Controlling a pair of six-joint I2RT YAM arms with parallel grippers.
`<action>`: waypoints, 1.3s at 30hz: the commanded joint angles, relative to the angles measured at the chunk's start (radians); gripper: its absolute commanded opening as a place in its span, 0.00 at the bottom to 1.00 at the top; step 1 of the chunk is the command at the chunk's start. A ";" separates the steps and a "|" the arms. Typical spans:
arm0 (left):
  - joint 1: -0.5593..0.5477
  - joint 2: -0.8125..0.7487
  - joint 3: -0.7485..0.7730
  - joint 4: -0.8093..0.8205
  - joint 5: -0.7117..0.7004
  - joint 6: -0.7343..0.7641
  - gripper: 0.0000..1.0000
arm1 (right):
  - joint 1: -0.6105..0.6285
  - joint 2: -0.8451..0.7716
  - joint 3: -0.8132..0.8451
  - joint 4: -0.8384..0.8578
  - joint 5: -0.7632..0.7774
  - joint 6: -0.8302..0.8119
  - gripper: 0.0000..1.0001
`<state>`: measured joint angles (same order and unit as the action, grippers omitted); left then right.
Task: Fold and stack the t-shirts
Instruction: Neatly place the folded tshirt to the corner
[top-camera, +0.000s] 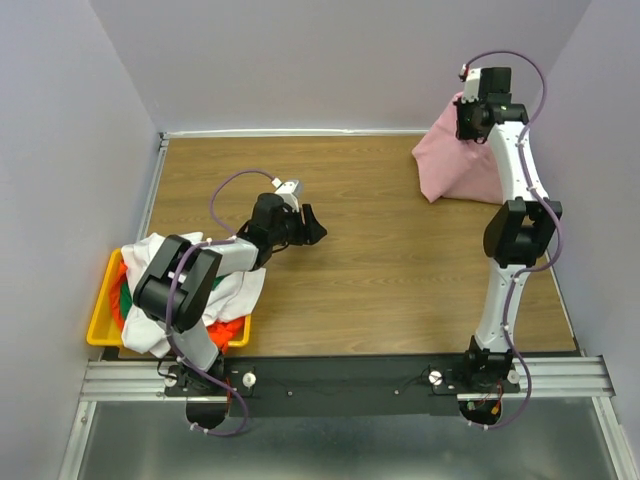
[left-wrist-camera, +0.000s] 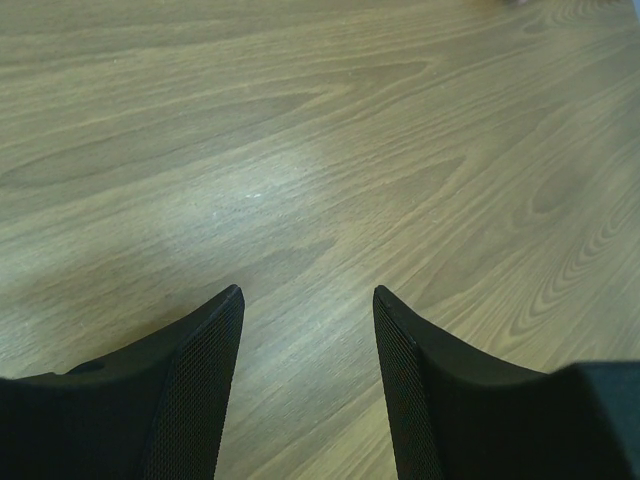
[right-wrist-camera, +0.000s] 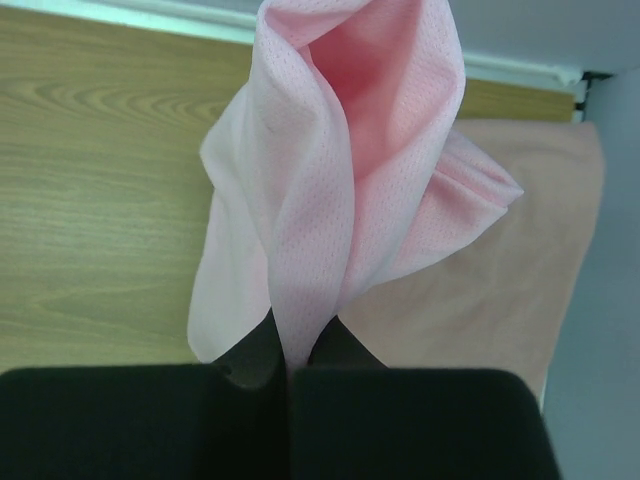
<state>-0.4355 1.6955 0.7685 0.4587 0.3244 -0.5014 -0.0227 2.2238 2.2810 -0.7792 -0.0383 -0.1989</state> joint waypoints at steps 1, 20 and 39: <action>0.003 0.027 -0.021 0.009 -0.013 0.012 0.63 | -0.028 0.011 0.081 -0.046 0.026 -0.019 0.00; 0.003 -0.013 -0.043 0.003 -0.010 0.003 0.63 | -0.125 0.077 0.123 -0.042 0.070 -0.017 0.00; 0.003 -0.161 -0.100 -0.057 -0.035 0.011 0.63 | -0.158 0.180 0.110 0.081 0.362 0.027 0.01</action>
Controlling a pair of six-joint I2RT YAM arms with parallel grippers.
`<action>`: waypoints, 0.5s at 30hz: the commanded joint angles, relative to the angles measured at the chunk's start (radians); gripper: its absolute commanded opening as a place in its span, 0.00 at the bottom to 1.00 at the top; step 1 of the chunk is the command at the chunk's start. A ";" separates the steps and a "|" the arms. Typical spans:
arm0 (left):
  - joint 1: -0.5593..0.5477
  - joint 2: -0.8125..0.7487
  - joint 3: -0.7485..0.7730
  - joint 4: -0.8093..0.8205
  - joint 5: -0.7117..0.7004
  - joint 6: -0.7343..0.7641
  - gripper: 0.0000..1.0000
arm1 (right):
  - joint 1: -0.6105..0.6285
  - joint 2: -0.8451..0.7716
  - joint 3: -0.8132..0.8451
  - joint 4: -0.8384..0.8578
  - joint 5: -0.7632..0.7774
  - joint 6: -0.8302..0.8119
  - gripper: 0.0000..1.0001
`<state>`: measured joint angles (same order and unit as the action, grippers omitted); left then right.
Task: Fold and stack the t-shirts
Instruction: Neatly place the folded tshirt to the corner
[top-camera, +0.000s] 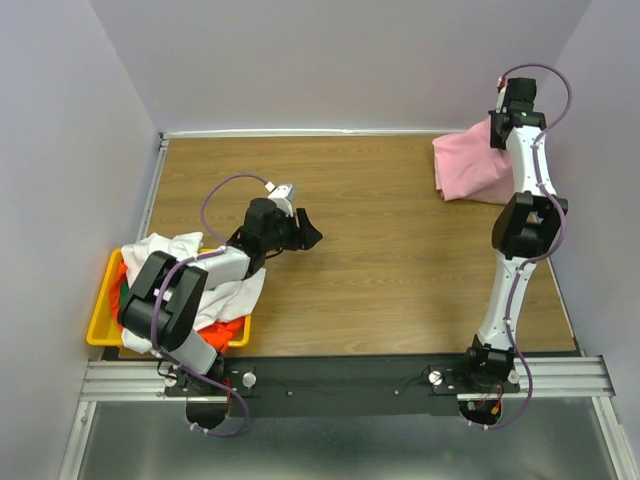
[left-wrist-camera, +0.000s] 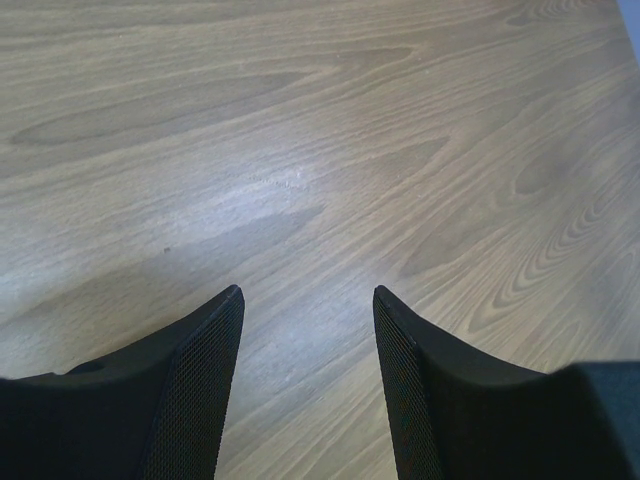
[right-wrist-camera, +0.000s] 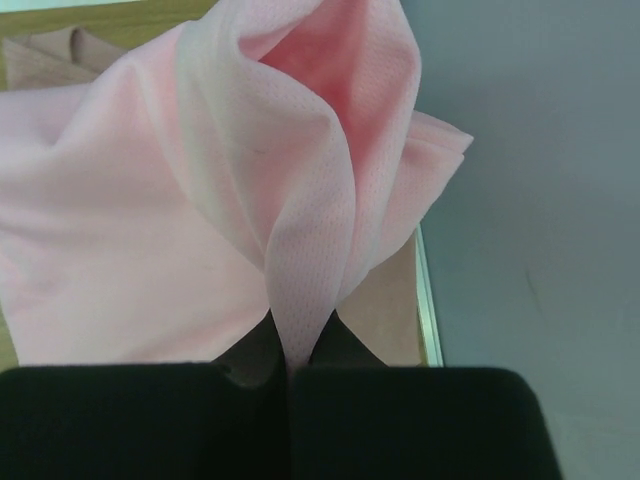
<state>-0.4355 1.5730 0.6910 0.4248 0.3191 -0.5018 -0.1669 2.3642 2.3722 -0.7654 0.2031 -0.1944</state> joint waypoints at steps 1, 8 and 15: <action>0.003 -0.042 -0.024 -0.026 -0.031 0.011 0.63 | -0.014 0.044 0.022 0.078 0.137 0.035 0.05; 0.003 -0.093 -0.036 -0.054 -0.041 0.017 0.62 | -0.016 0.026 -0.028 0.092 0.165 0.084 1.00; 0.003 -0.221 -0.024 -0.099 -0.081 0.026 0.63 | -0.014 -0.213 -0.279 0.185 0.087 0.191 1.00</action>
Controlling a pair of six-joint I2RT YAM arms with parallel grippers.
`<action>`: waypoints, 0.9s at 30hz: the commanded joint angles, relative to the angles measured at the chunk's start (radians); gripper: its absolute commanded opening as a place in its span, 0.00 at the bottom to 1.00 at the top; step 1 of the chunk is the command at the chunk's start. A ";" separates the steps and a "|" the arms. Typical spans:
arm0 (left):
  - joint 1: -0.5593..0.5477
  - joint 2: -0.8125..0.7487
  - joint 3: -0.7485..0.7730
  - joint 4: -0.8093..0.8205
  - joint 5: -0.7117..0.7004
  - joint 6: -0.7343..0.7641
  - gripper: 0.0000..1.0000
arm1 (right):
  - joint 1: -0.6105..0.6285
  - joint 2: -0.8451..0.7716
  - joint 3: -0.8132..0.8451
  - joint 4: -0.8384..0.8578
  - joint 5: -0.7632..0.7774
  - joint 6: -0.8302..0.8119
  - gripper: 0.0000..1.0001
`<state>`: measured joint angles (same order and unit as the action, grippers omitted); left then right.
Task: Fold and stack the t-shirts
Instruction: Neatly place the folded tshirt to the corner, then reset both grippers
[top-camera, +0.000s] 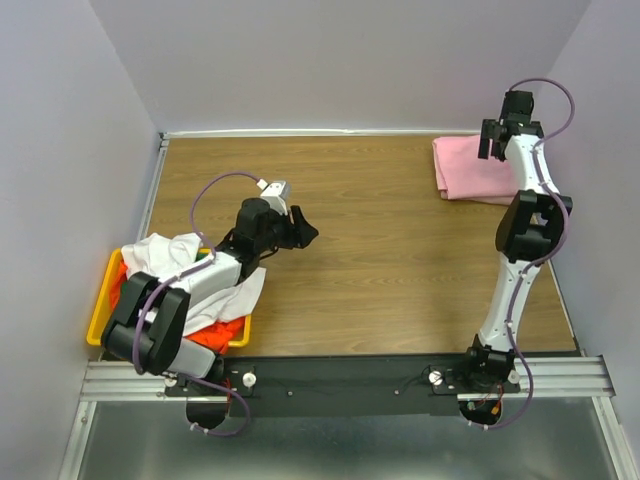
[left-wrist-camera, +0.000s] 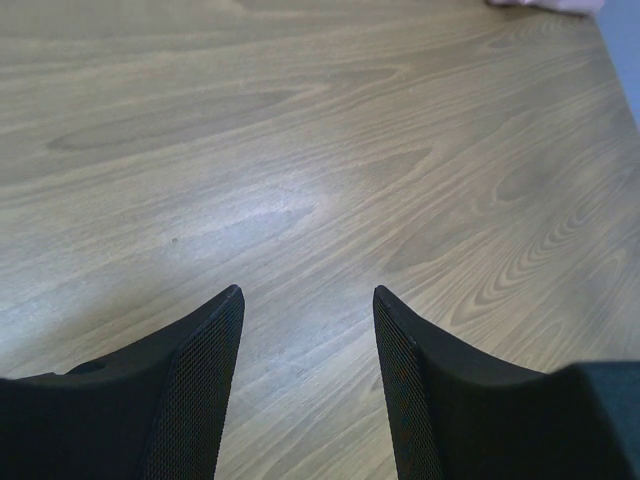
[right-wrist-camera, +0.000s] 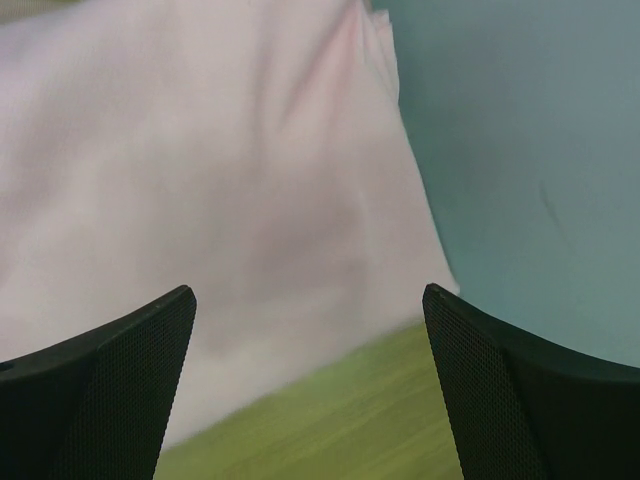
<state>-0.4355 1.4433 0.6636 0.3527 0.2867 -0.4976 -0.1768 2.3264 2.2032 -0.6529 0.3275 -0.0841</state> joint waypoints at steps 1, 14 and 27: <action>0.003 -0.113 0.004 -0.032 -0.063 0.025 0.62 | -0.004 -0.209 -0.150 0.109 -0.054 0.108 1.00; 0.003 -0.405 0.093 -0.244 -0.222 0.087 0.63 | 0.239 -0.807 -0.943 0.366 -0.241 0.287 1.00; 0.003 -0.527 0.274 -0.455 -0.208 0.191 0.63 | 0.430 -1.162 -1.323 0.412 -0.433 0.411 1.00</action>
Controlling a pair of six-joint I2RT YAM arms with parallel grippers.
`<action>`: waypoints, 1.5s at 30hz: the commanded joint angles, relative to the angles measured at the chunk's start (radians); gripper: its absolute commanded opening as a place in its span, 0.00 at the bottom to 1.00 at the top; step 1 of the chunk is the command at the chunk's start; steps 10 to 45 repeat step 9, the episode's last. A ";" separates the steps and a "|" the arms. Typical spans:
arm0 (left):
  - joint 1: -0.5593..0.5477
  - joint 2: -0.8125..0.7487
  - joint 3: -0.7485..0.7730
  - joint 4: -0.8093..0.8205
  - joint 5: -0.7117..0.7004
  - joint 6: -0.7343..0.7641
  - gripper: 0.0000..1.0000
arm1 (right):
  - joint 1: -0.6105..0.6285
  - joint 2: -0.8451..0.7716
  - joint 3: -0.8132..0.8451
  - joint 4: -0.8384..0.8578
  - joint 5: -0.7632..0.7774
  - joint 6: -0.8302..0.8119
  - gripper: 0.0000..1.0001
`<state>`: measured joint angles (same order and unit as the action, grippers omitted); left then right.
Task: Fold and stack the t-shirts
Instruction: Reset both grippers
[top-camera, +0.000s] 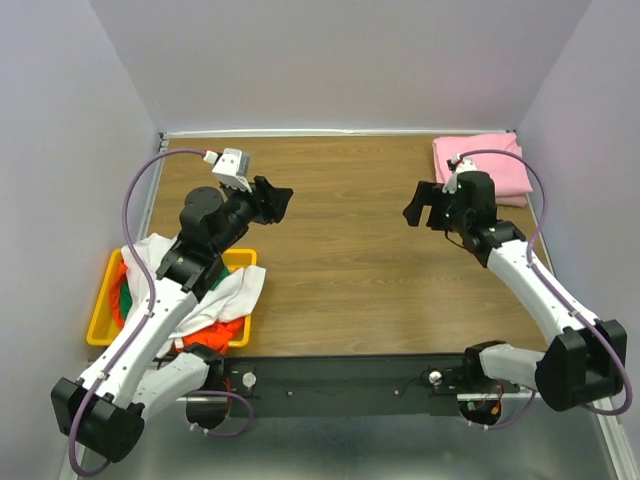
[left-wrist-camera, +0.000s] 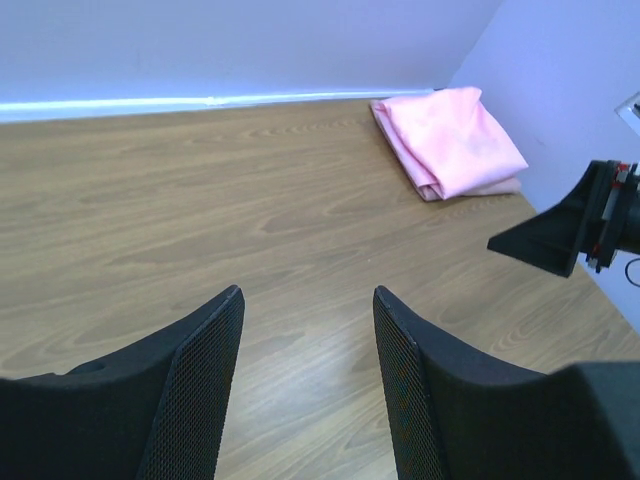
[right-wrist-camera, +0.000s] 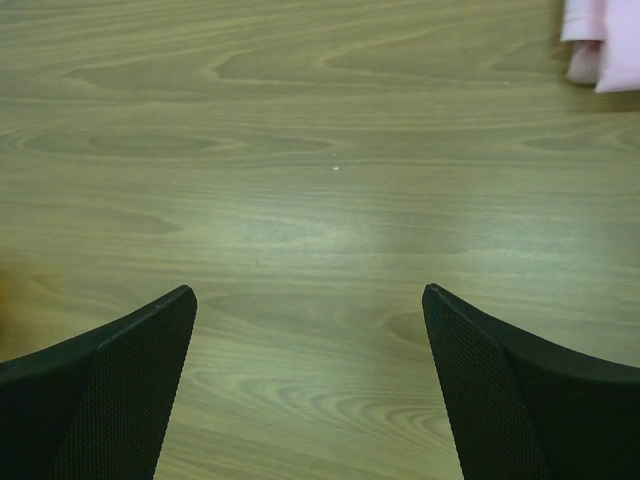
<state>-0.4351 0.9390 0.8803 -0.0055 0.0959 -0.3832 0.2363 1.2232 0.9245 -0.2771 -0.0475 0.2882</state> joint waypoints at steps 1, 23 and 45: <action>0.002 -0.028 0.062 -0.109 -0.030 0.086 0.63 | 0.017 -0.070 -0.050 0.035 -0.057 0.035 1.00; 0.002 -0.089 0.002 -0.068 -0.120 0.129 0.63 | 0.018 -0.126 -0.047 0.004 -0.072 0.006 1.00; 0.002 -0.089 0.002 -0.068 -0.120 0.129 0.63 | 0.018 -0.126 -0.047 0.004 -0.072 0.006 1.00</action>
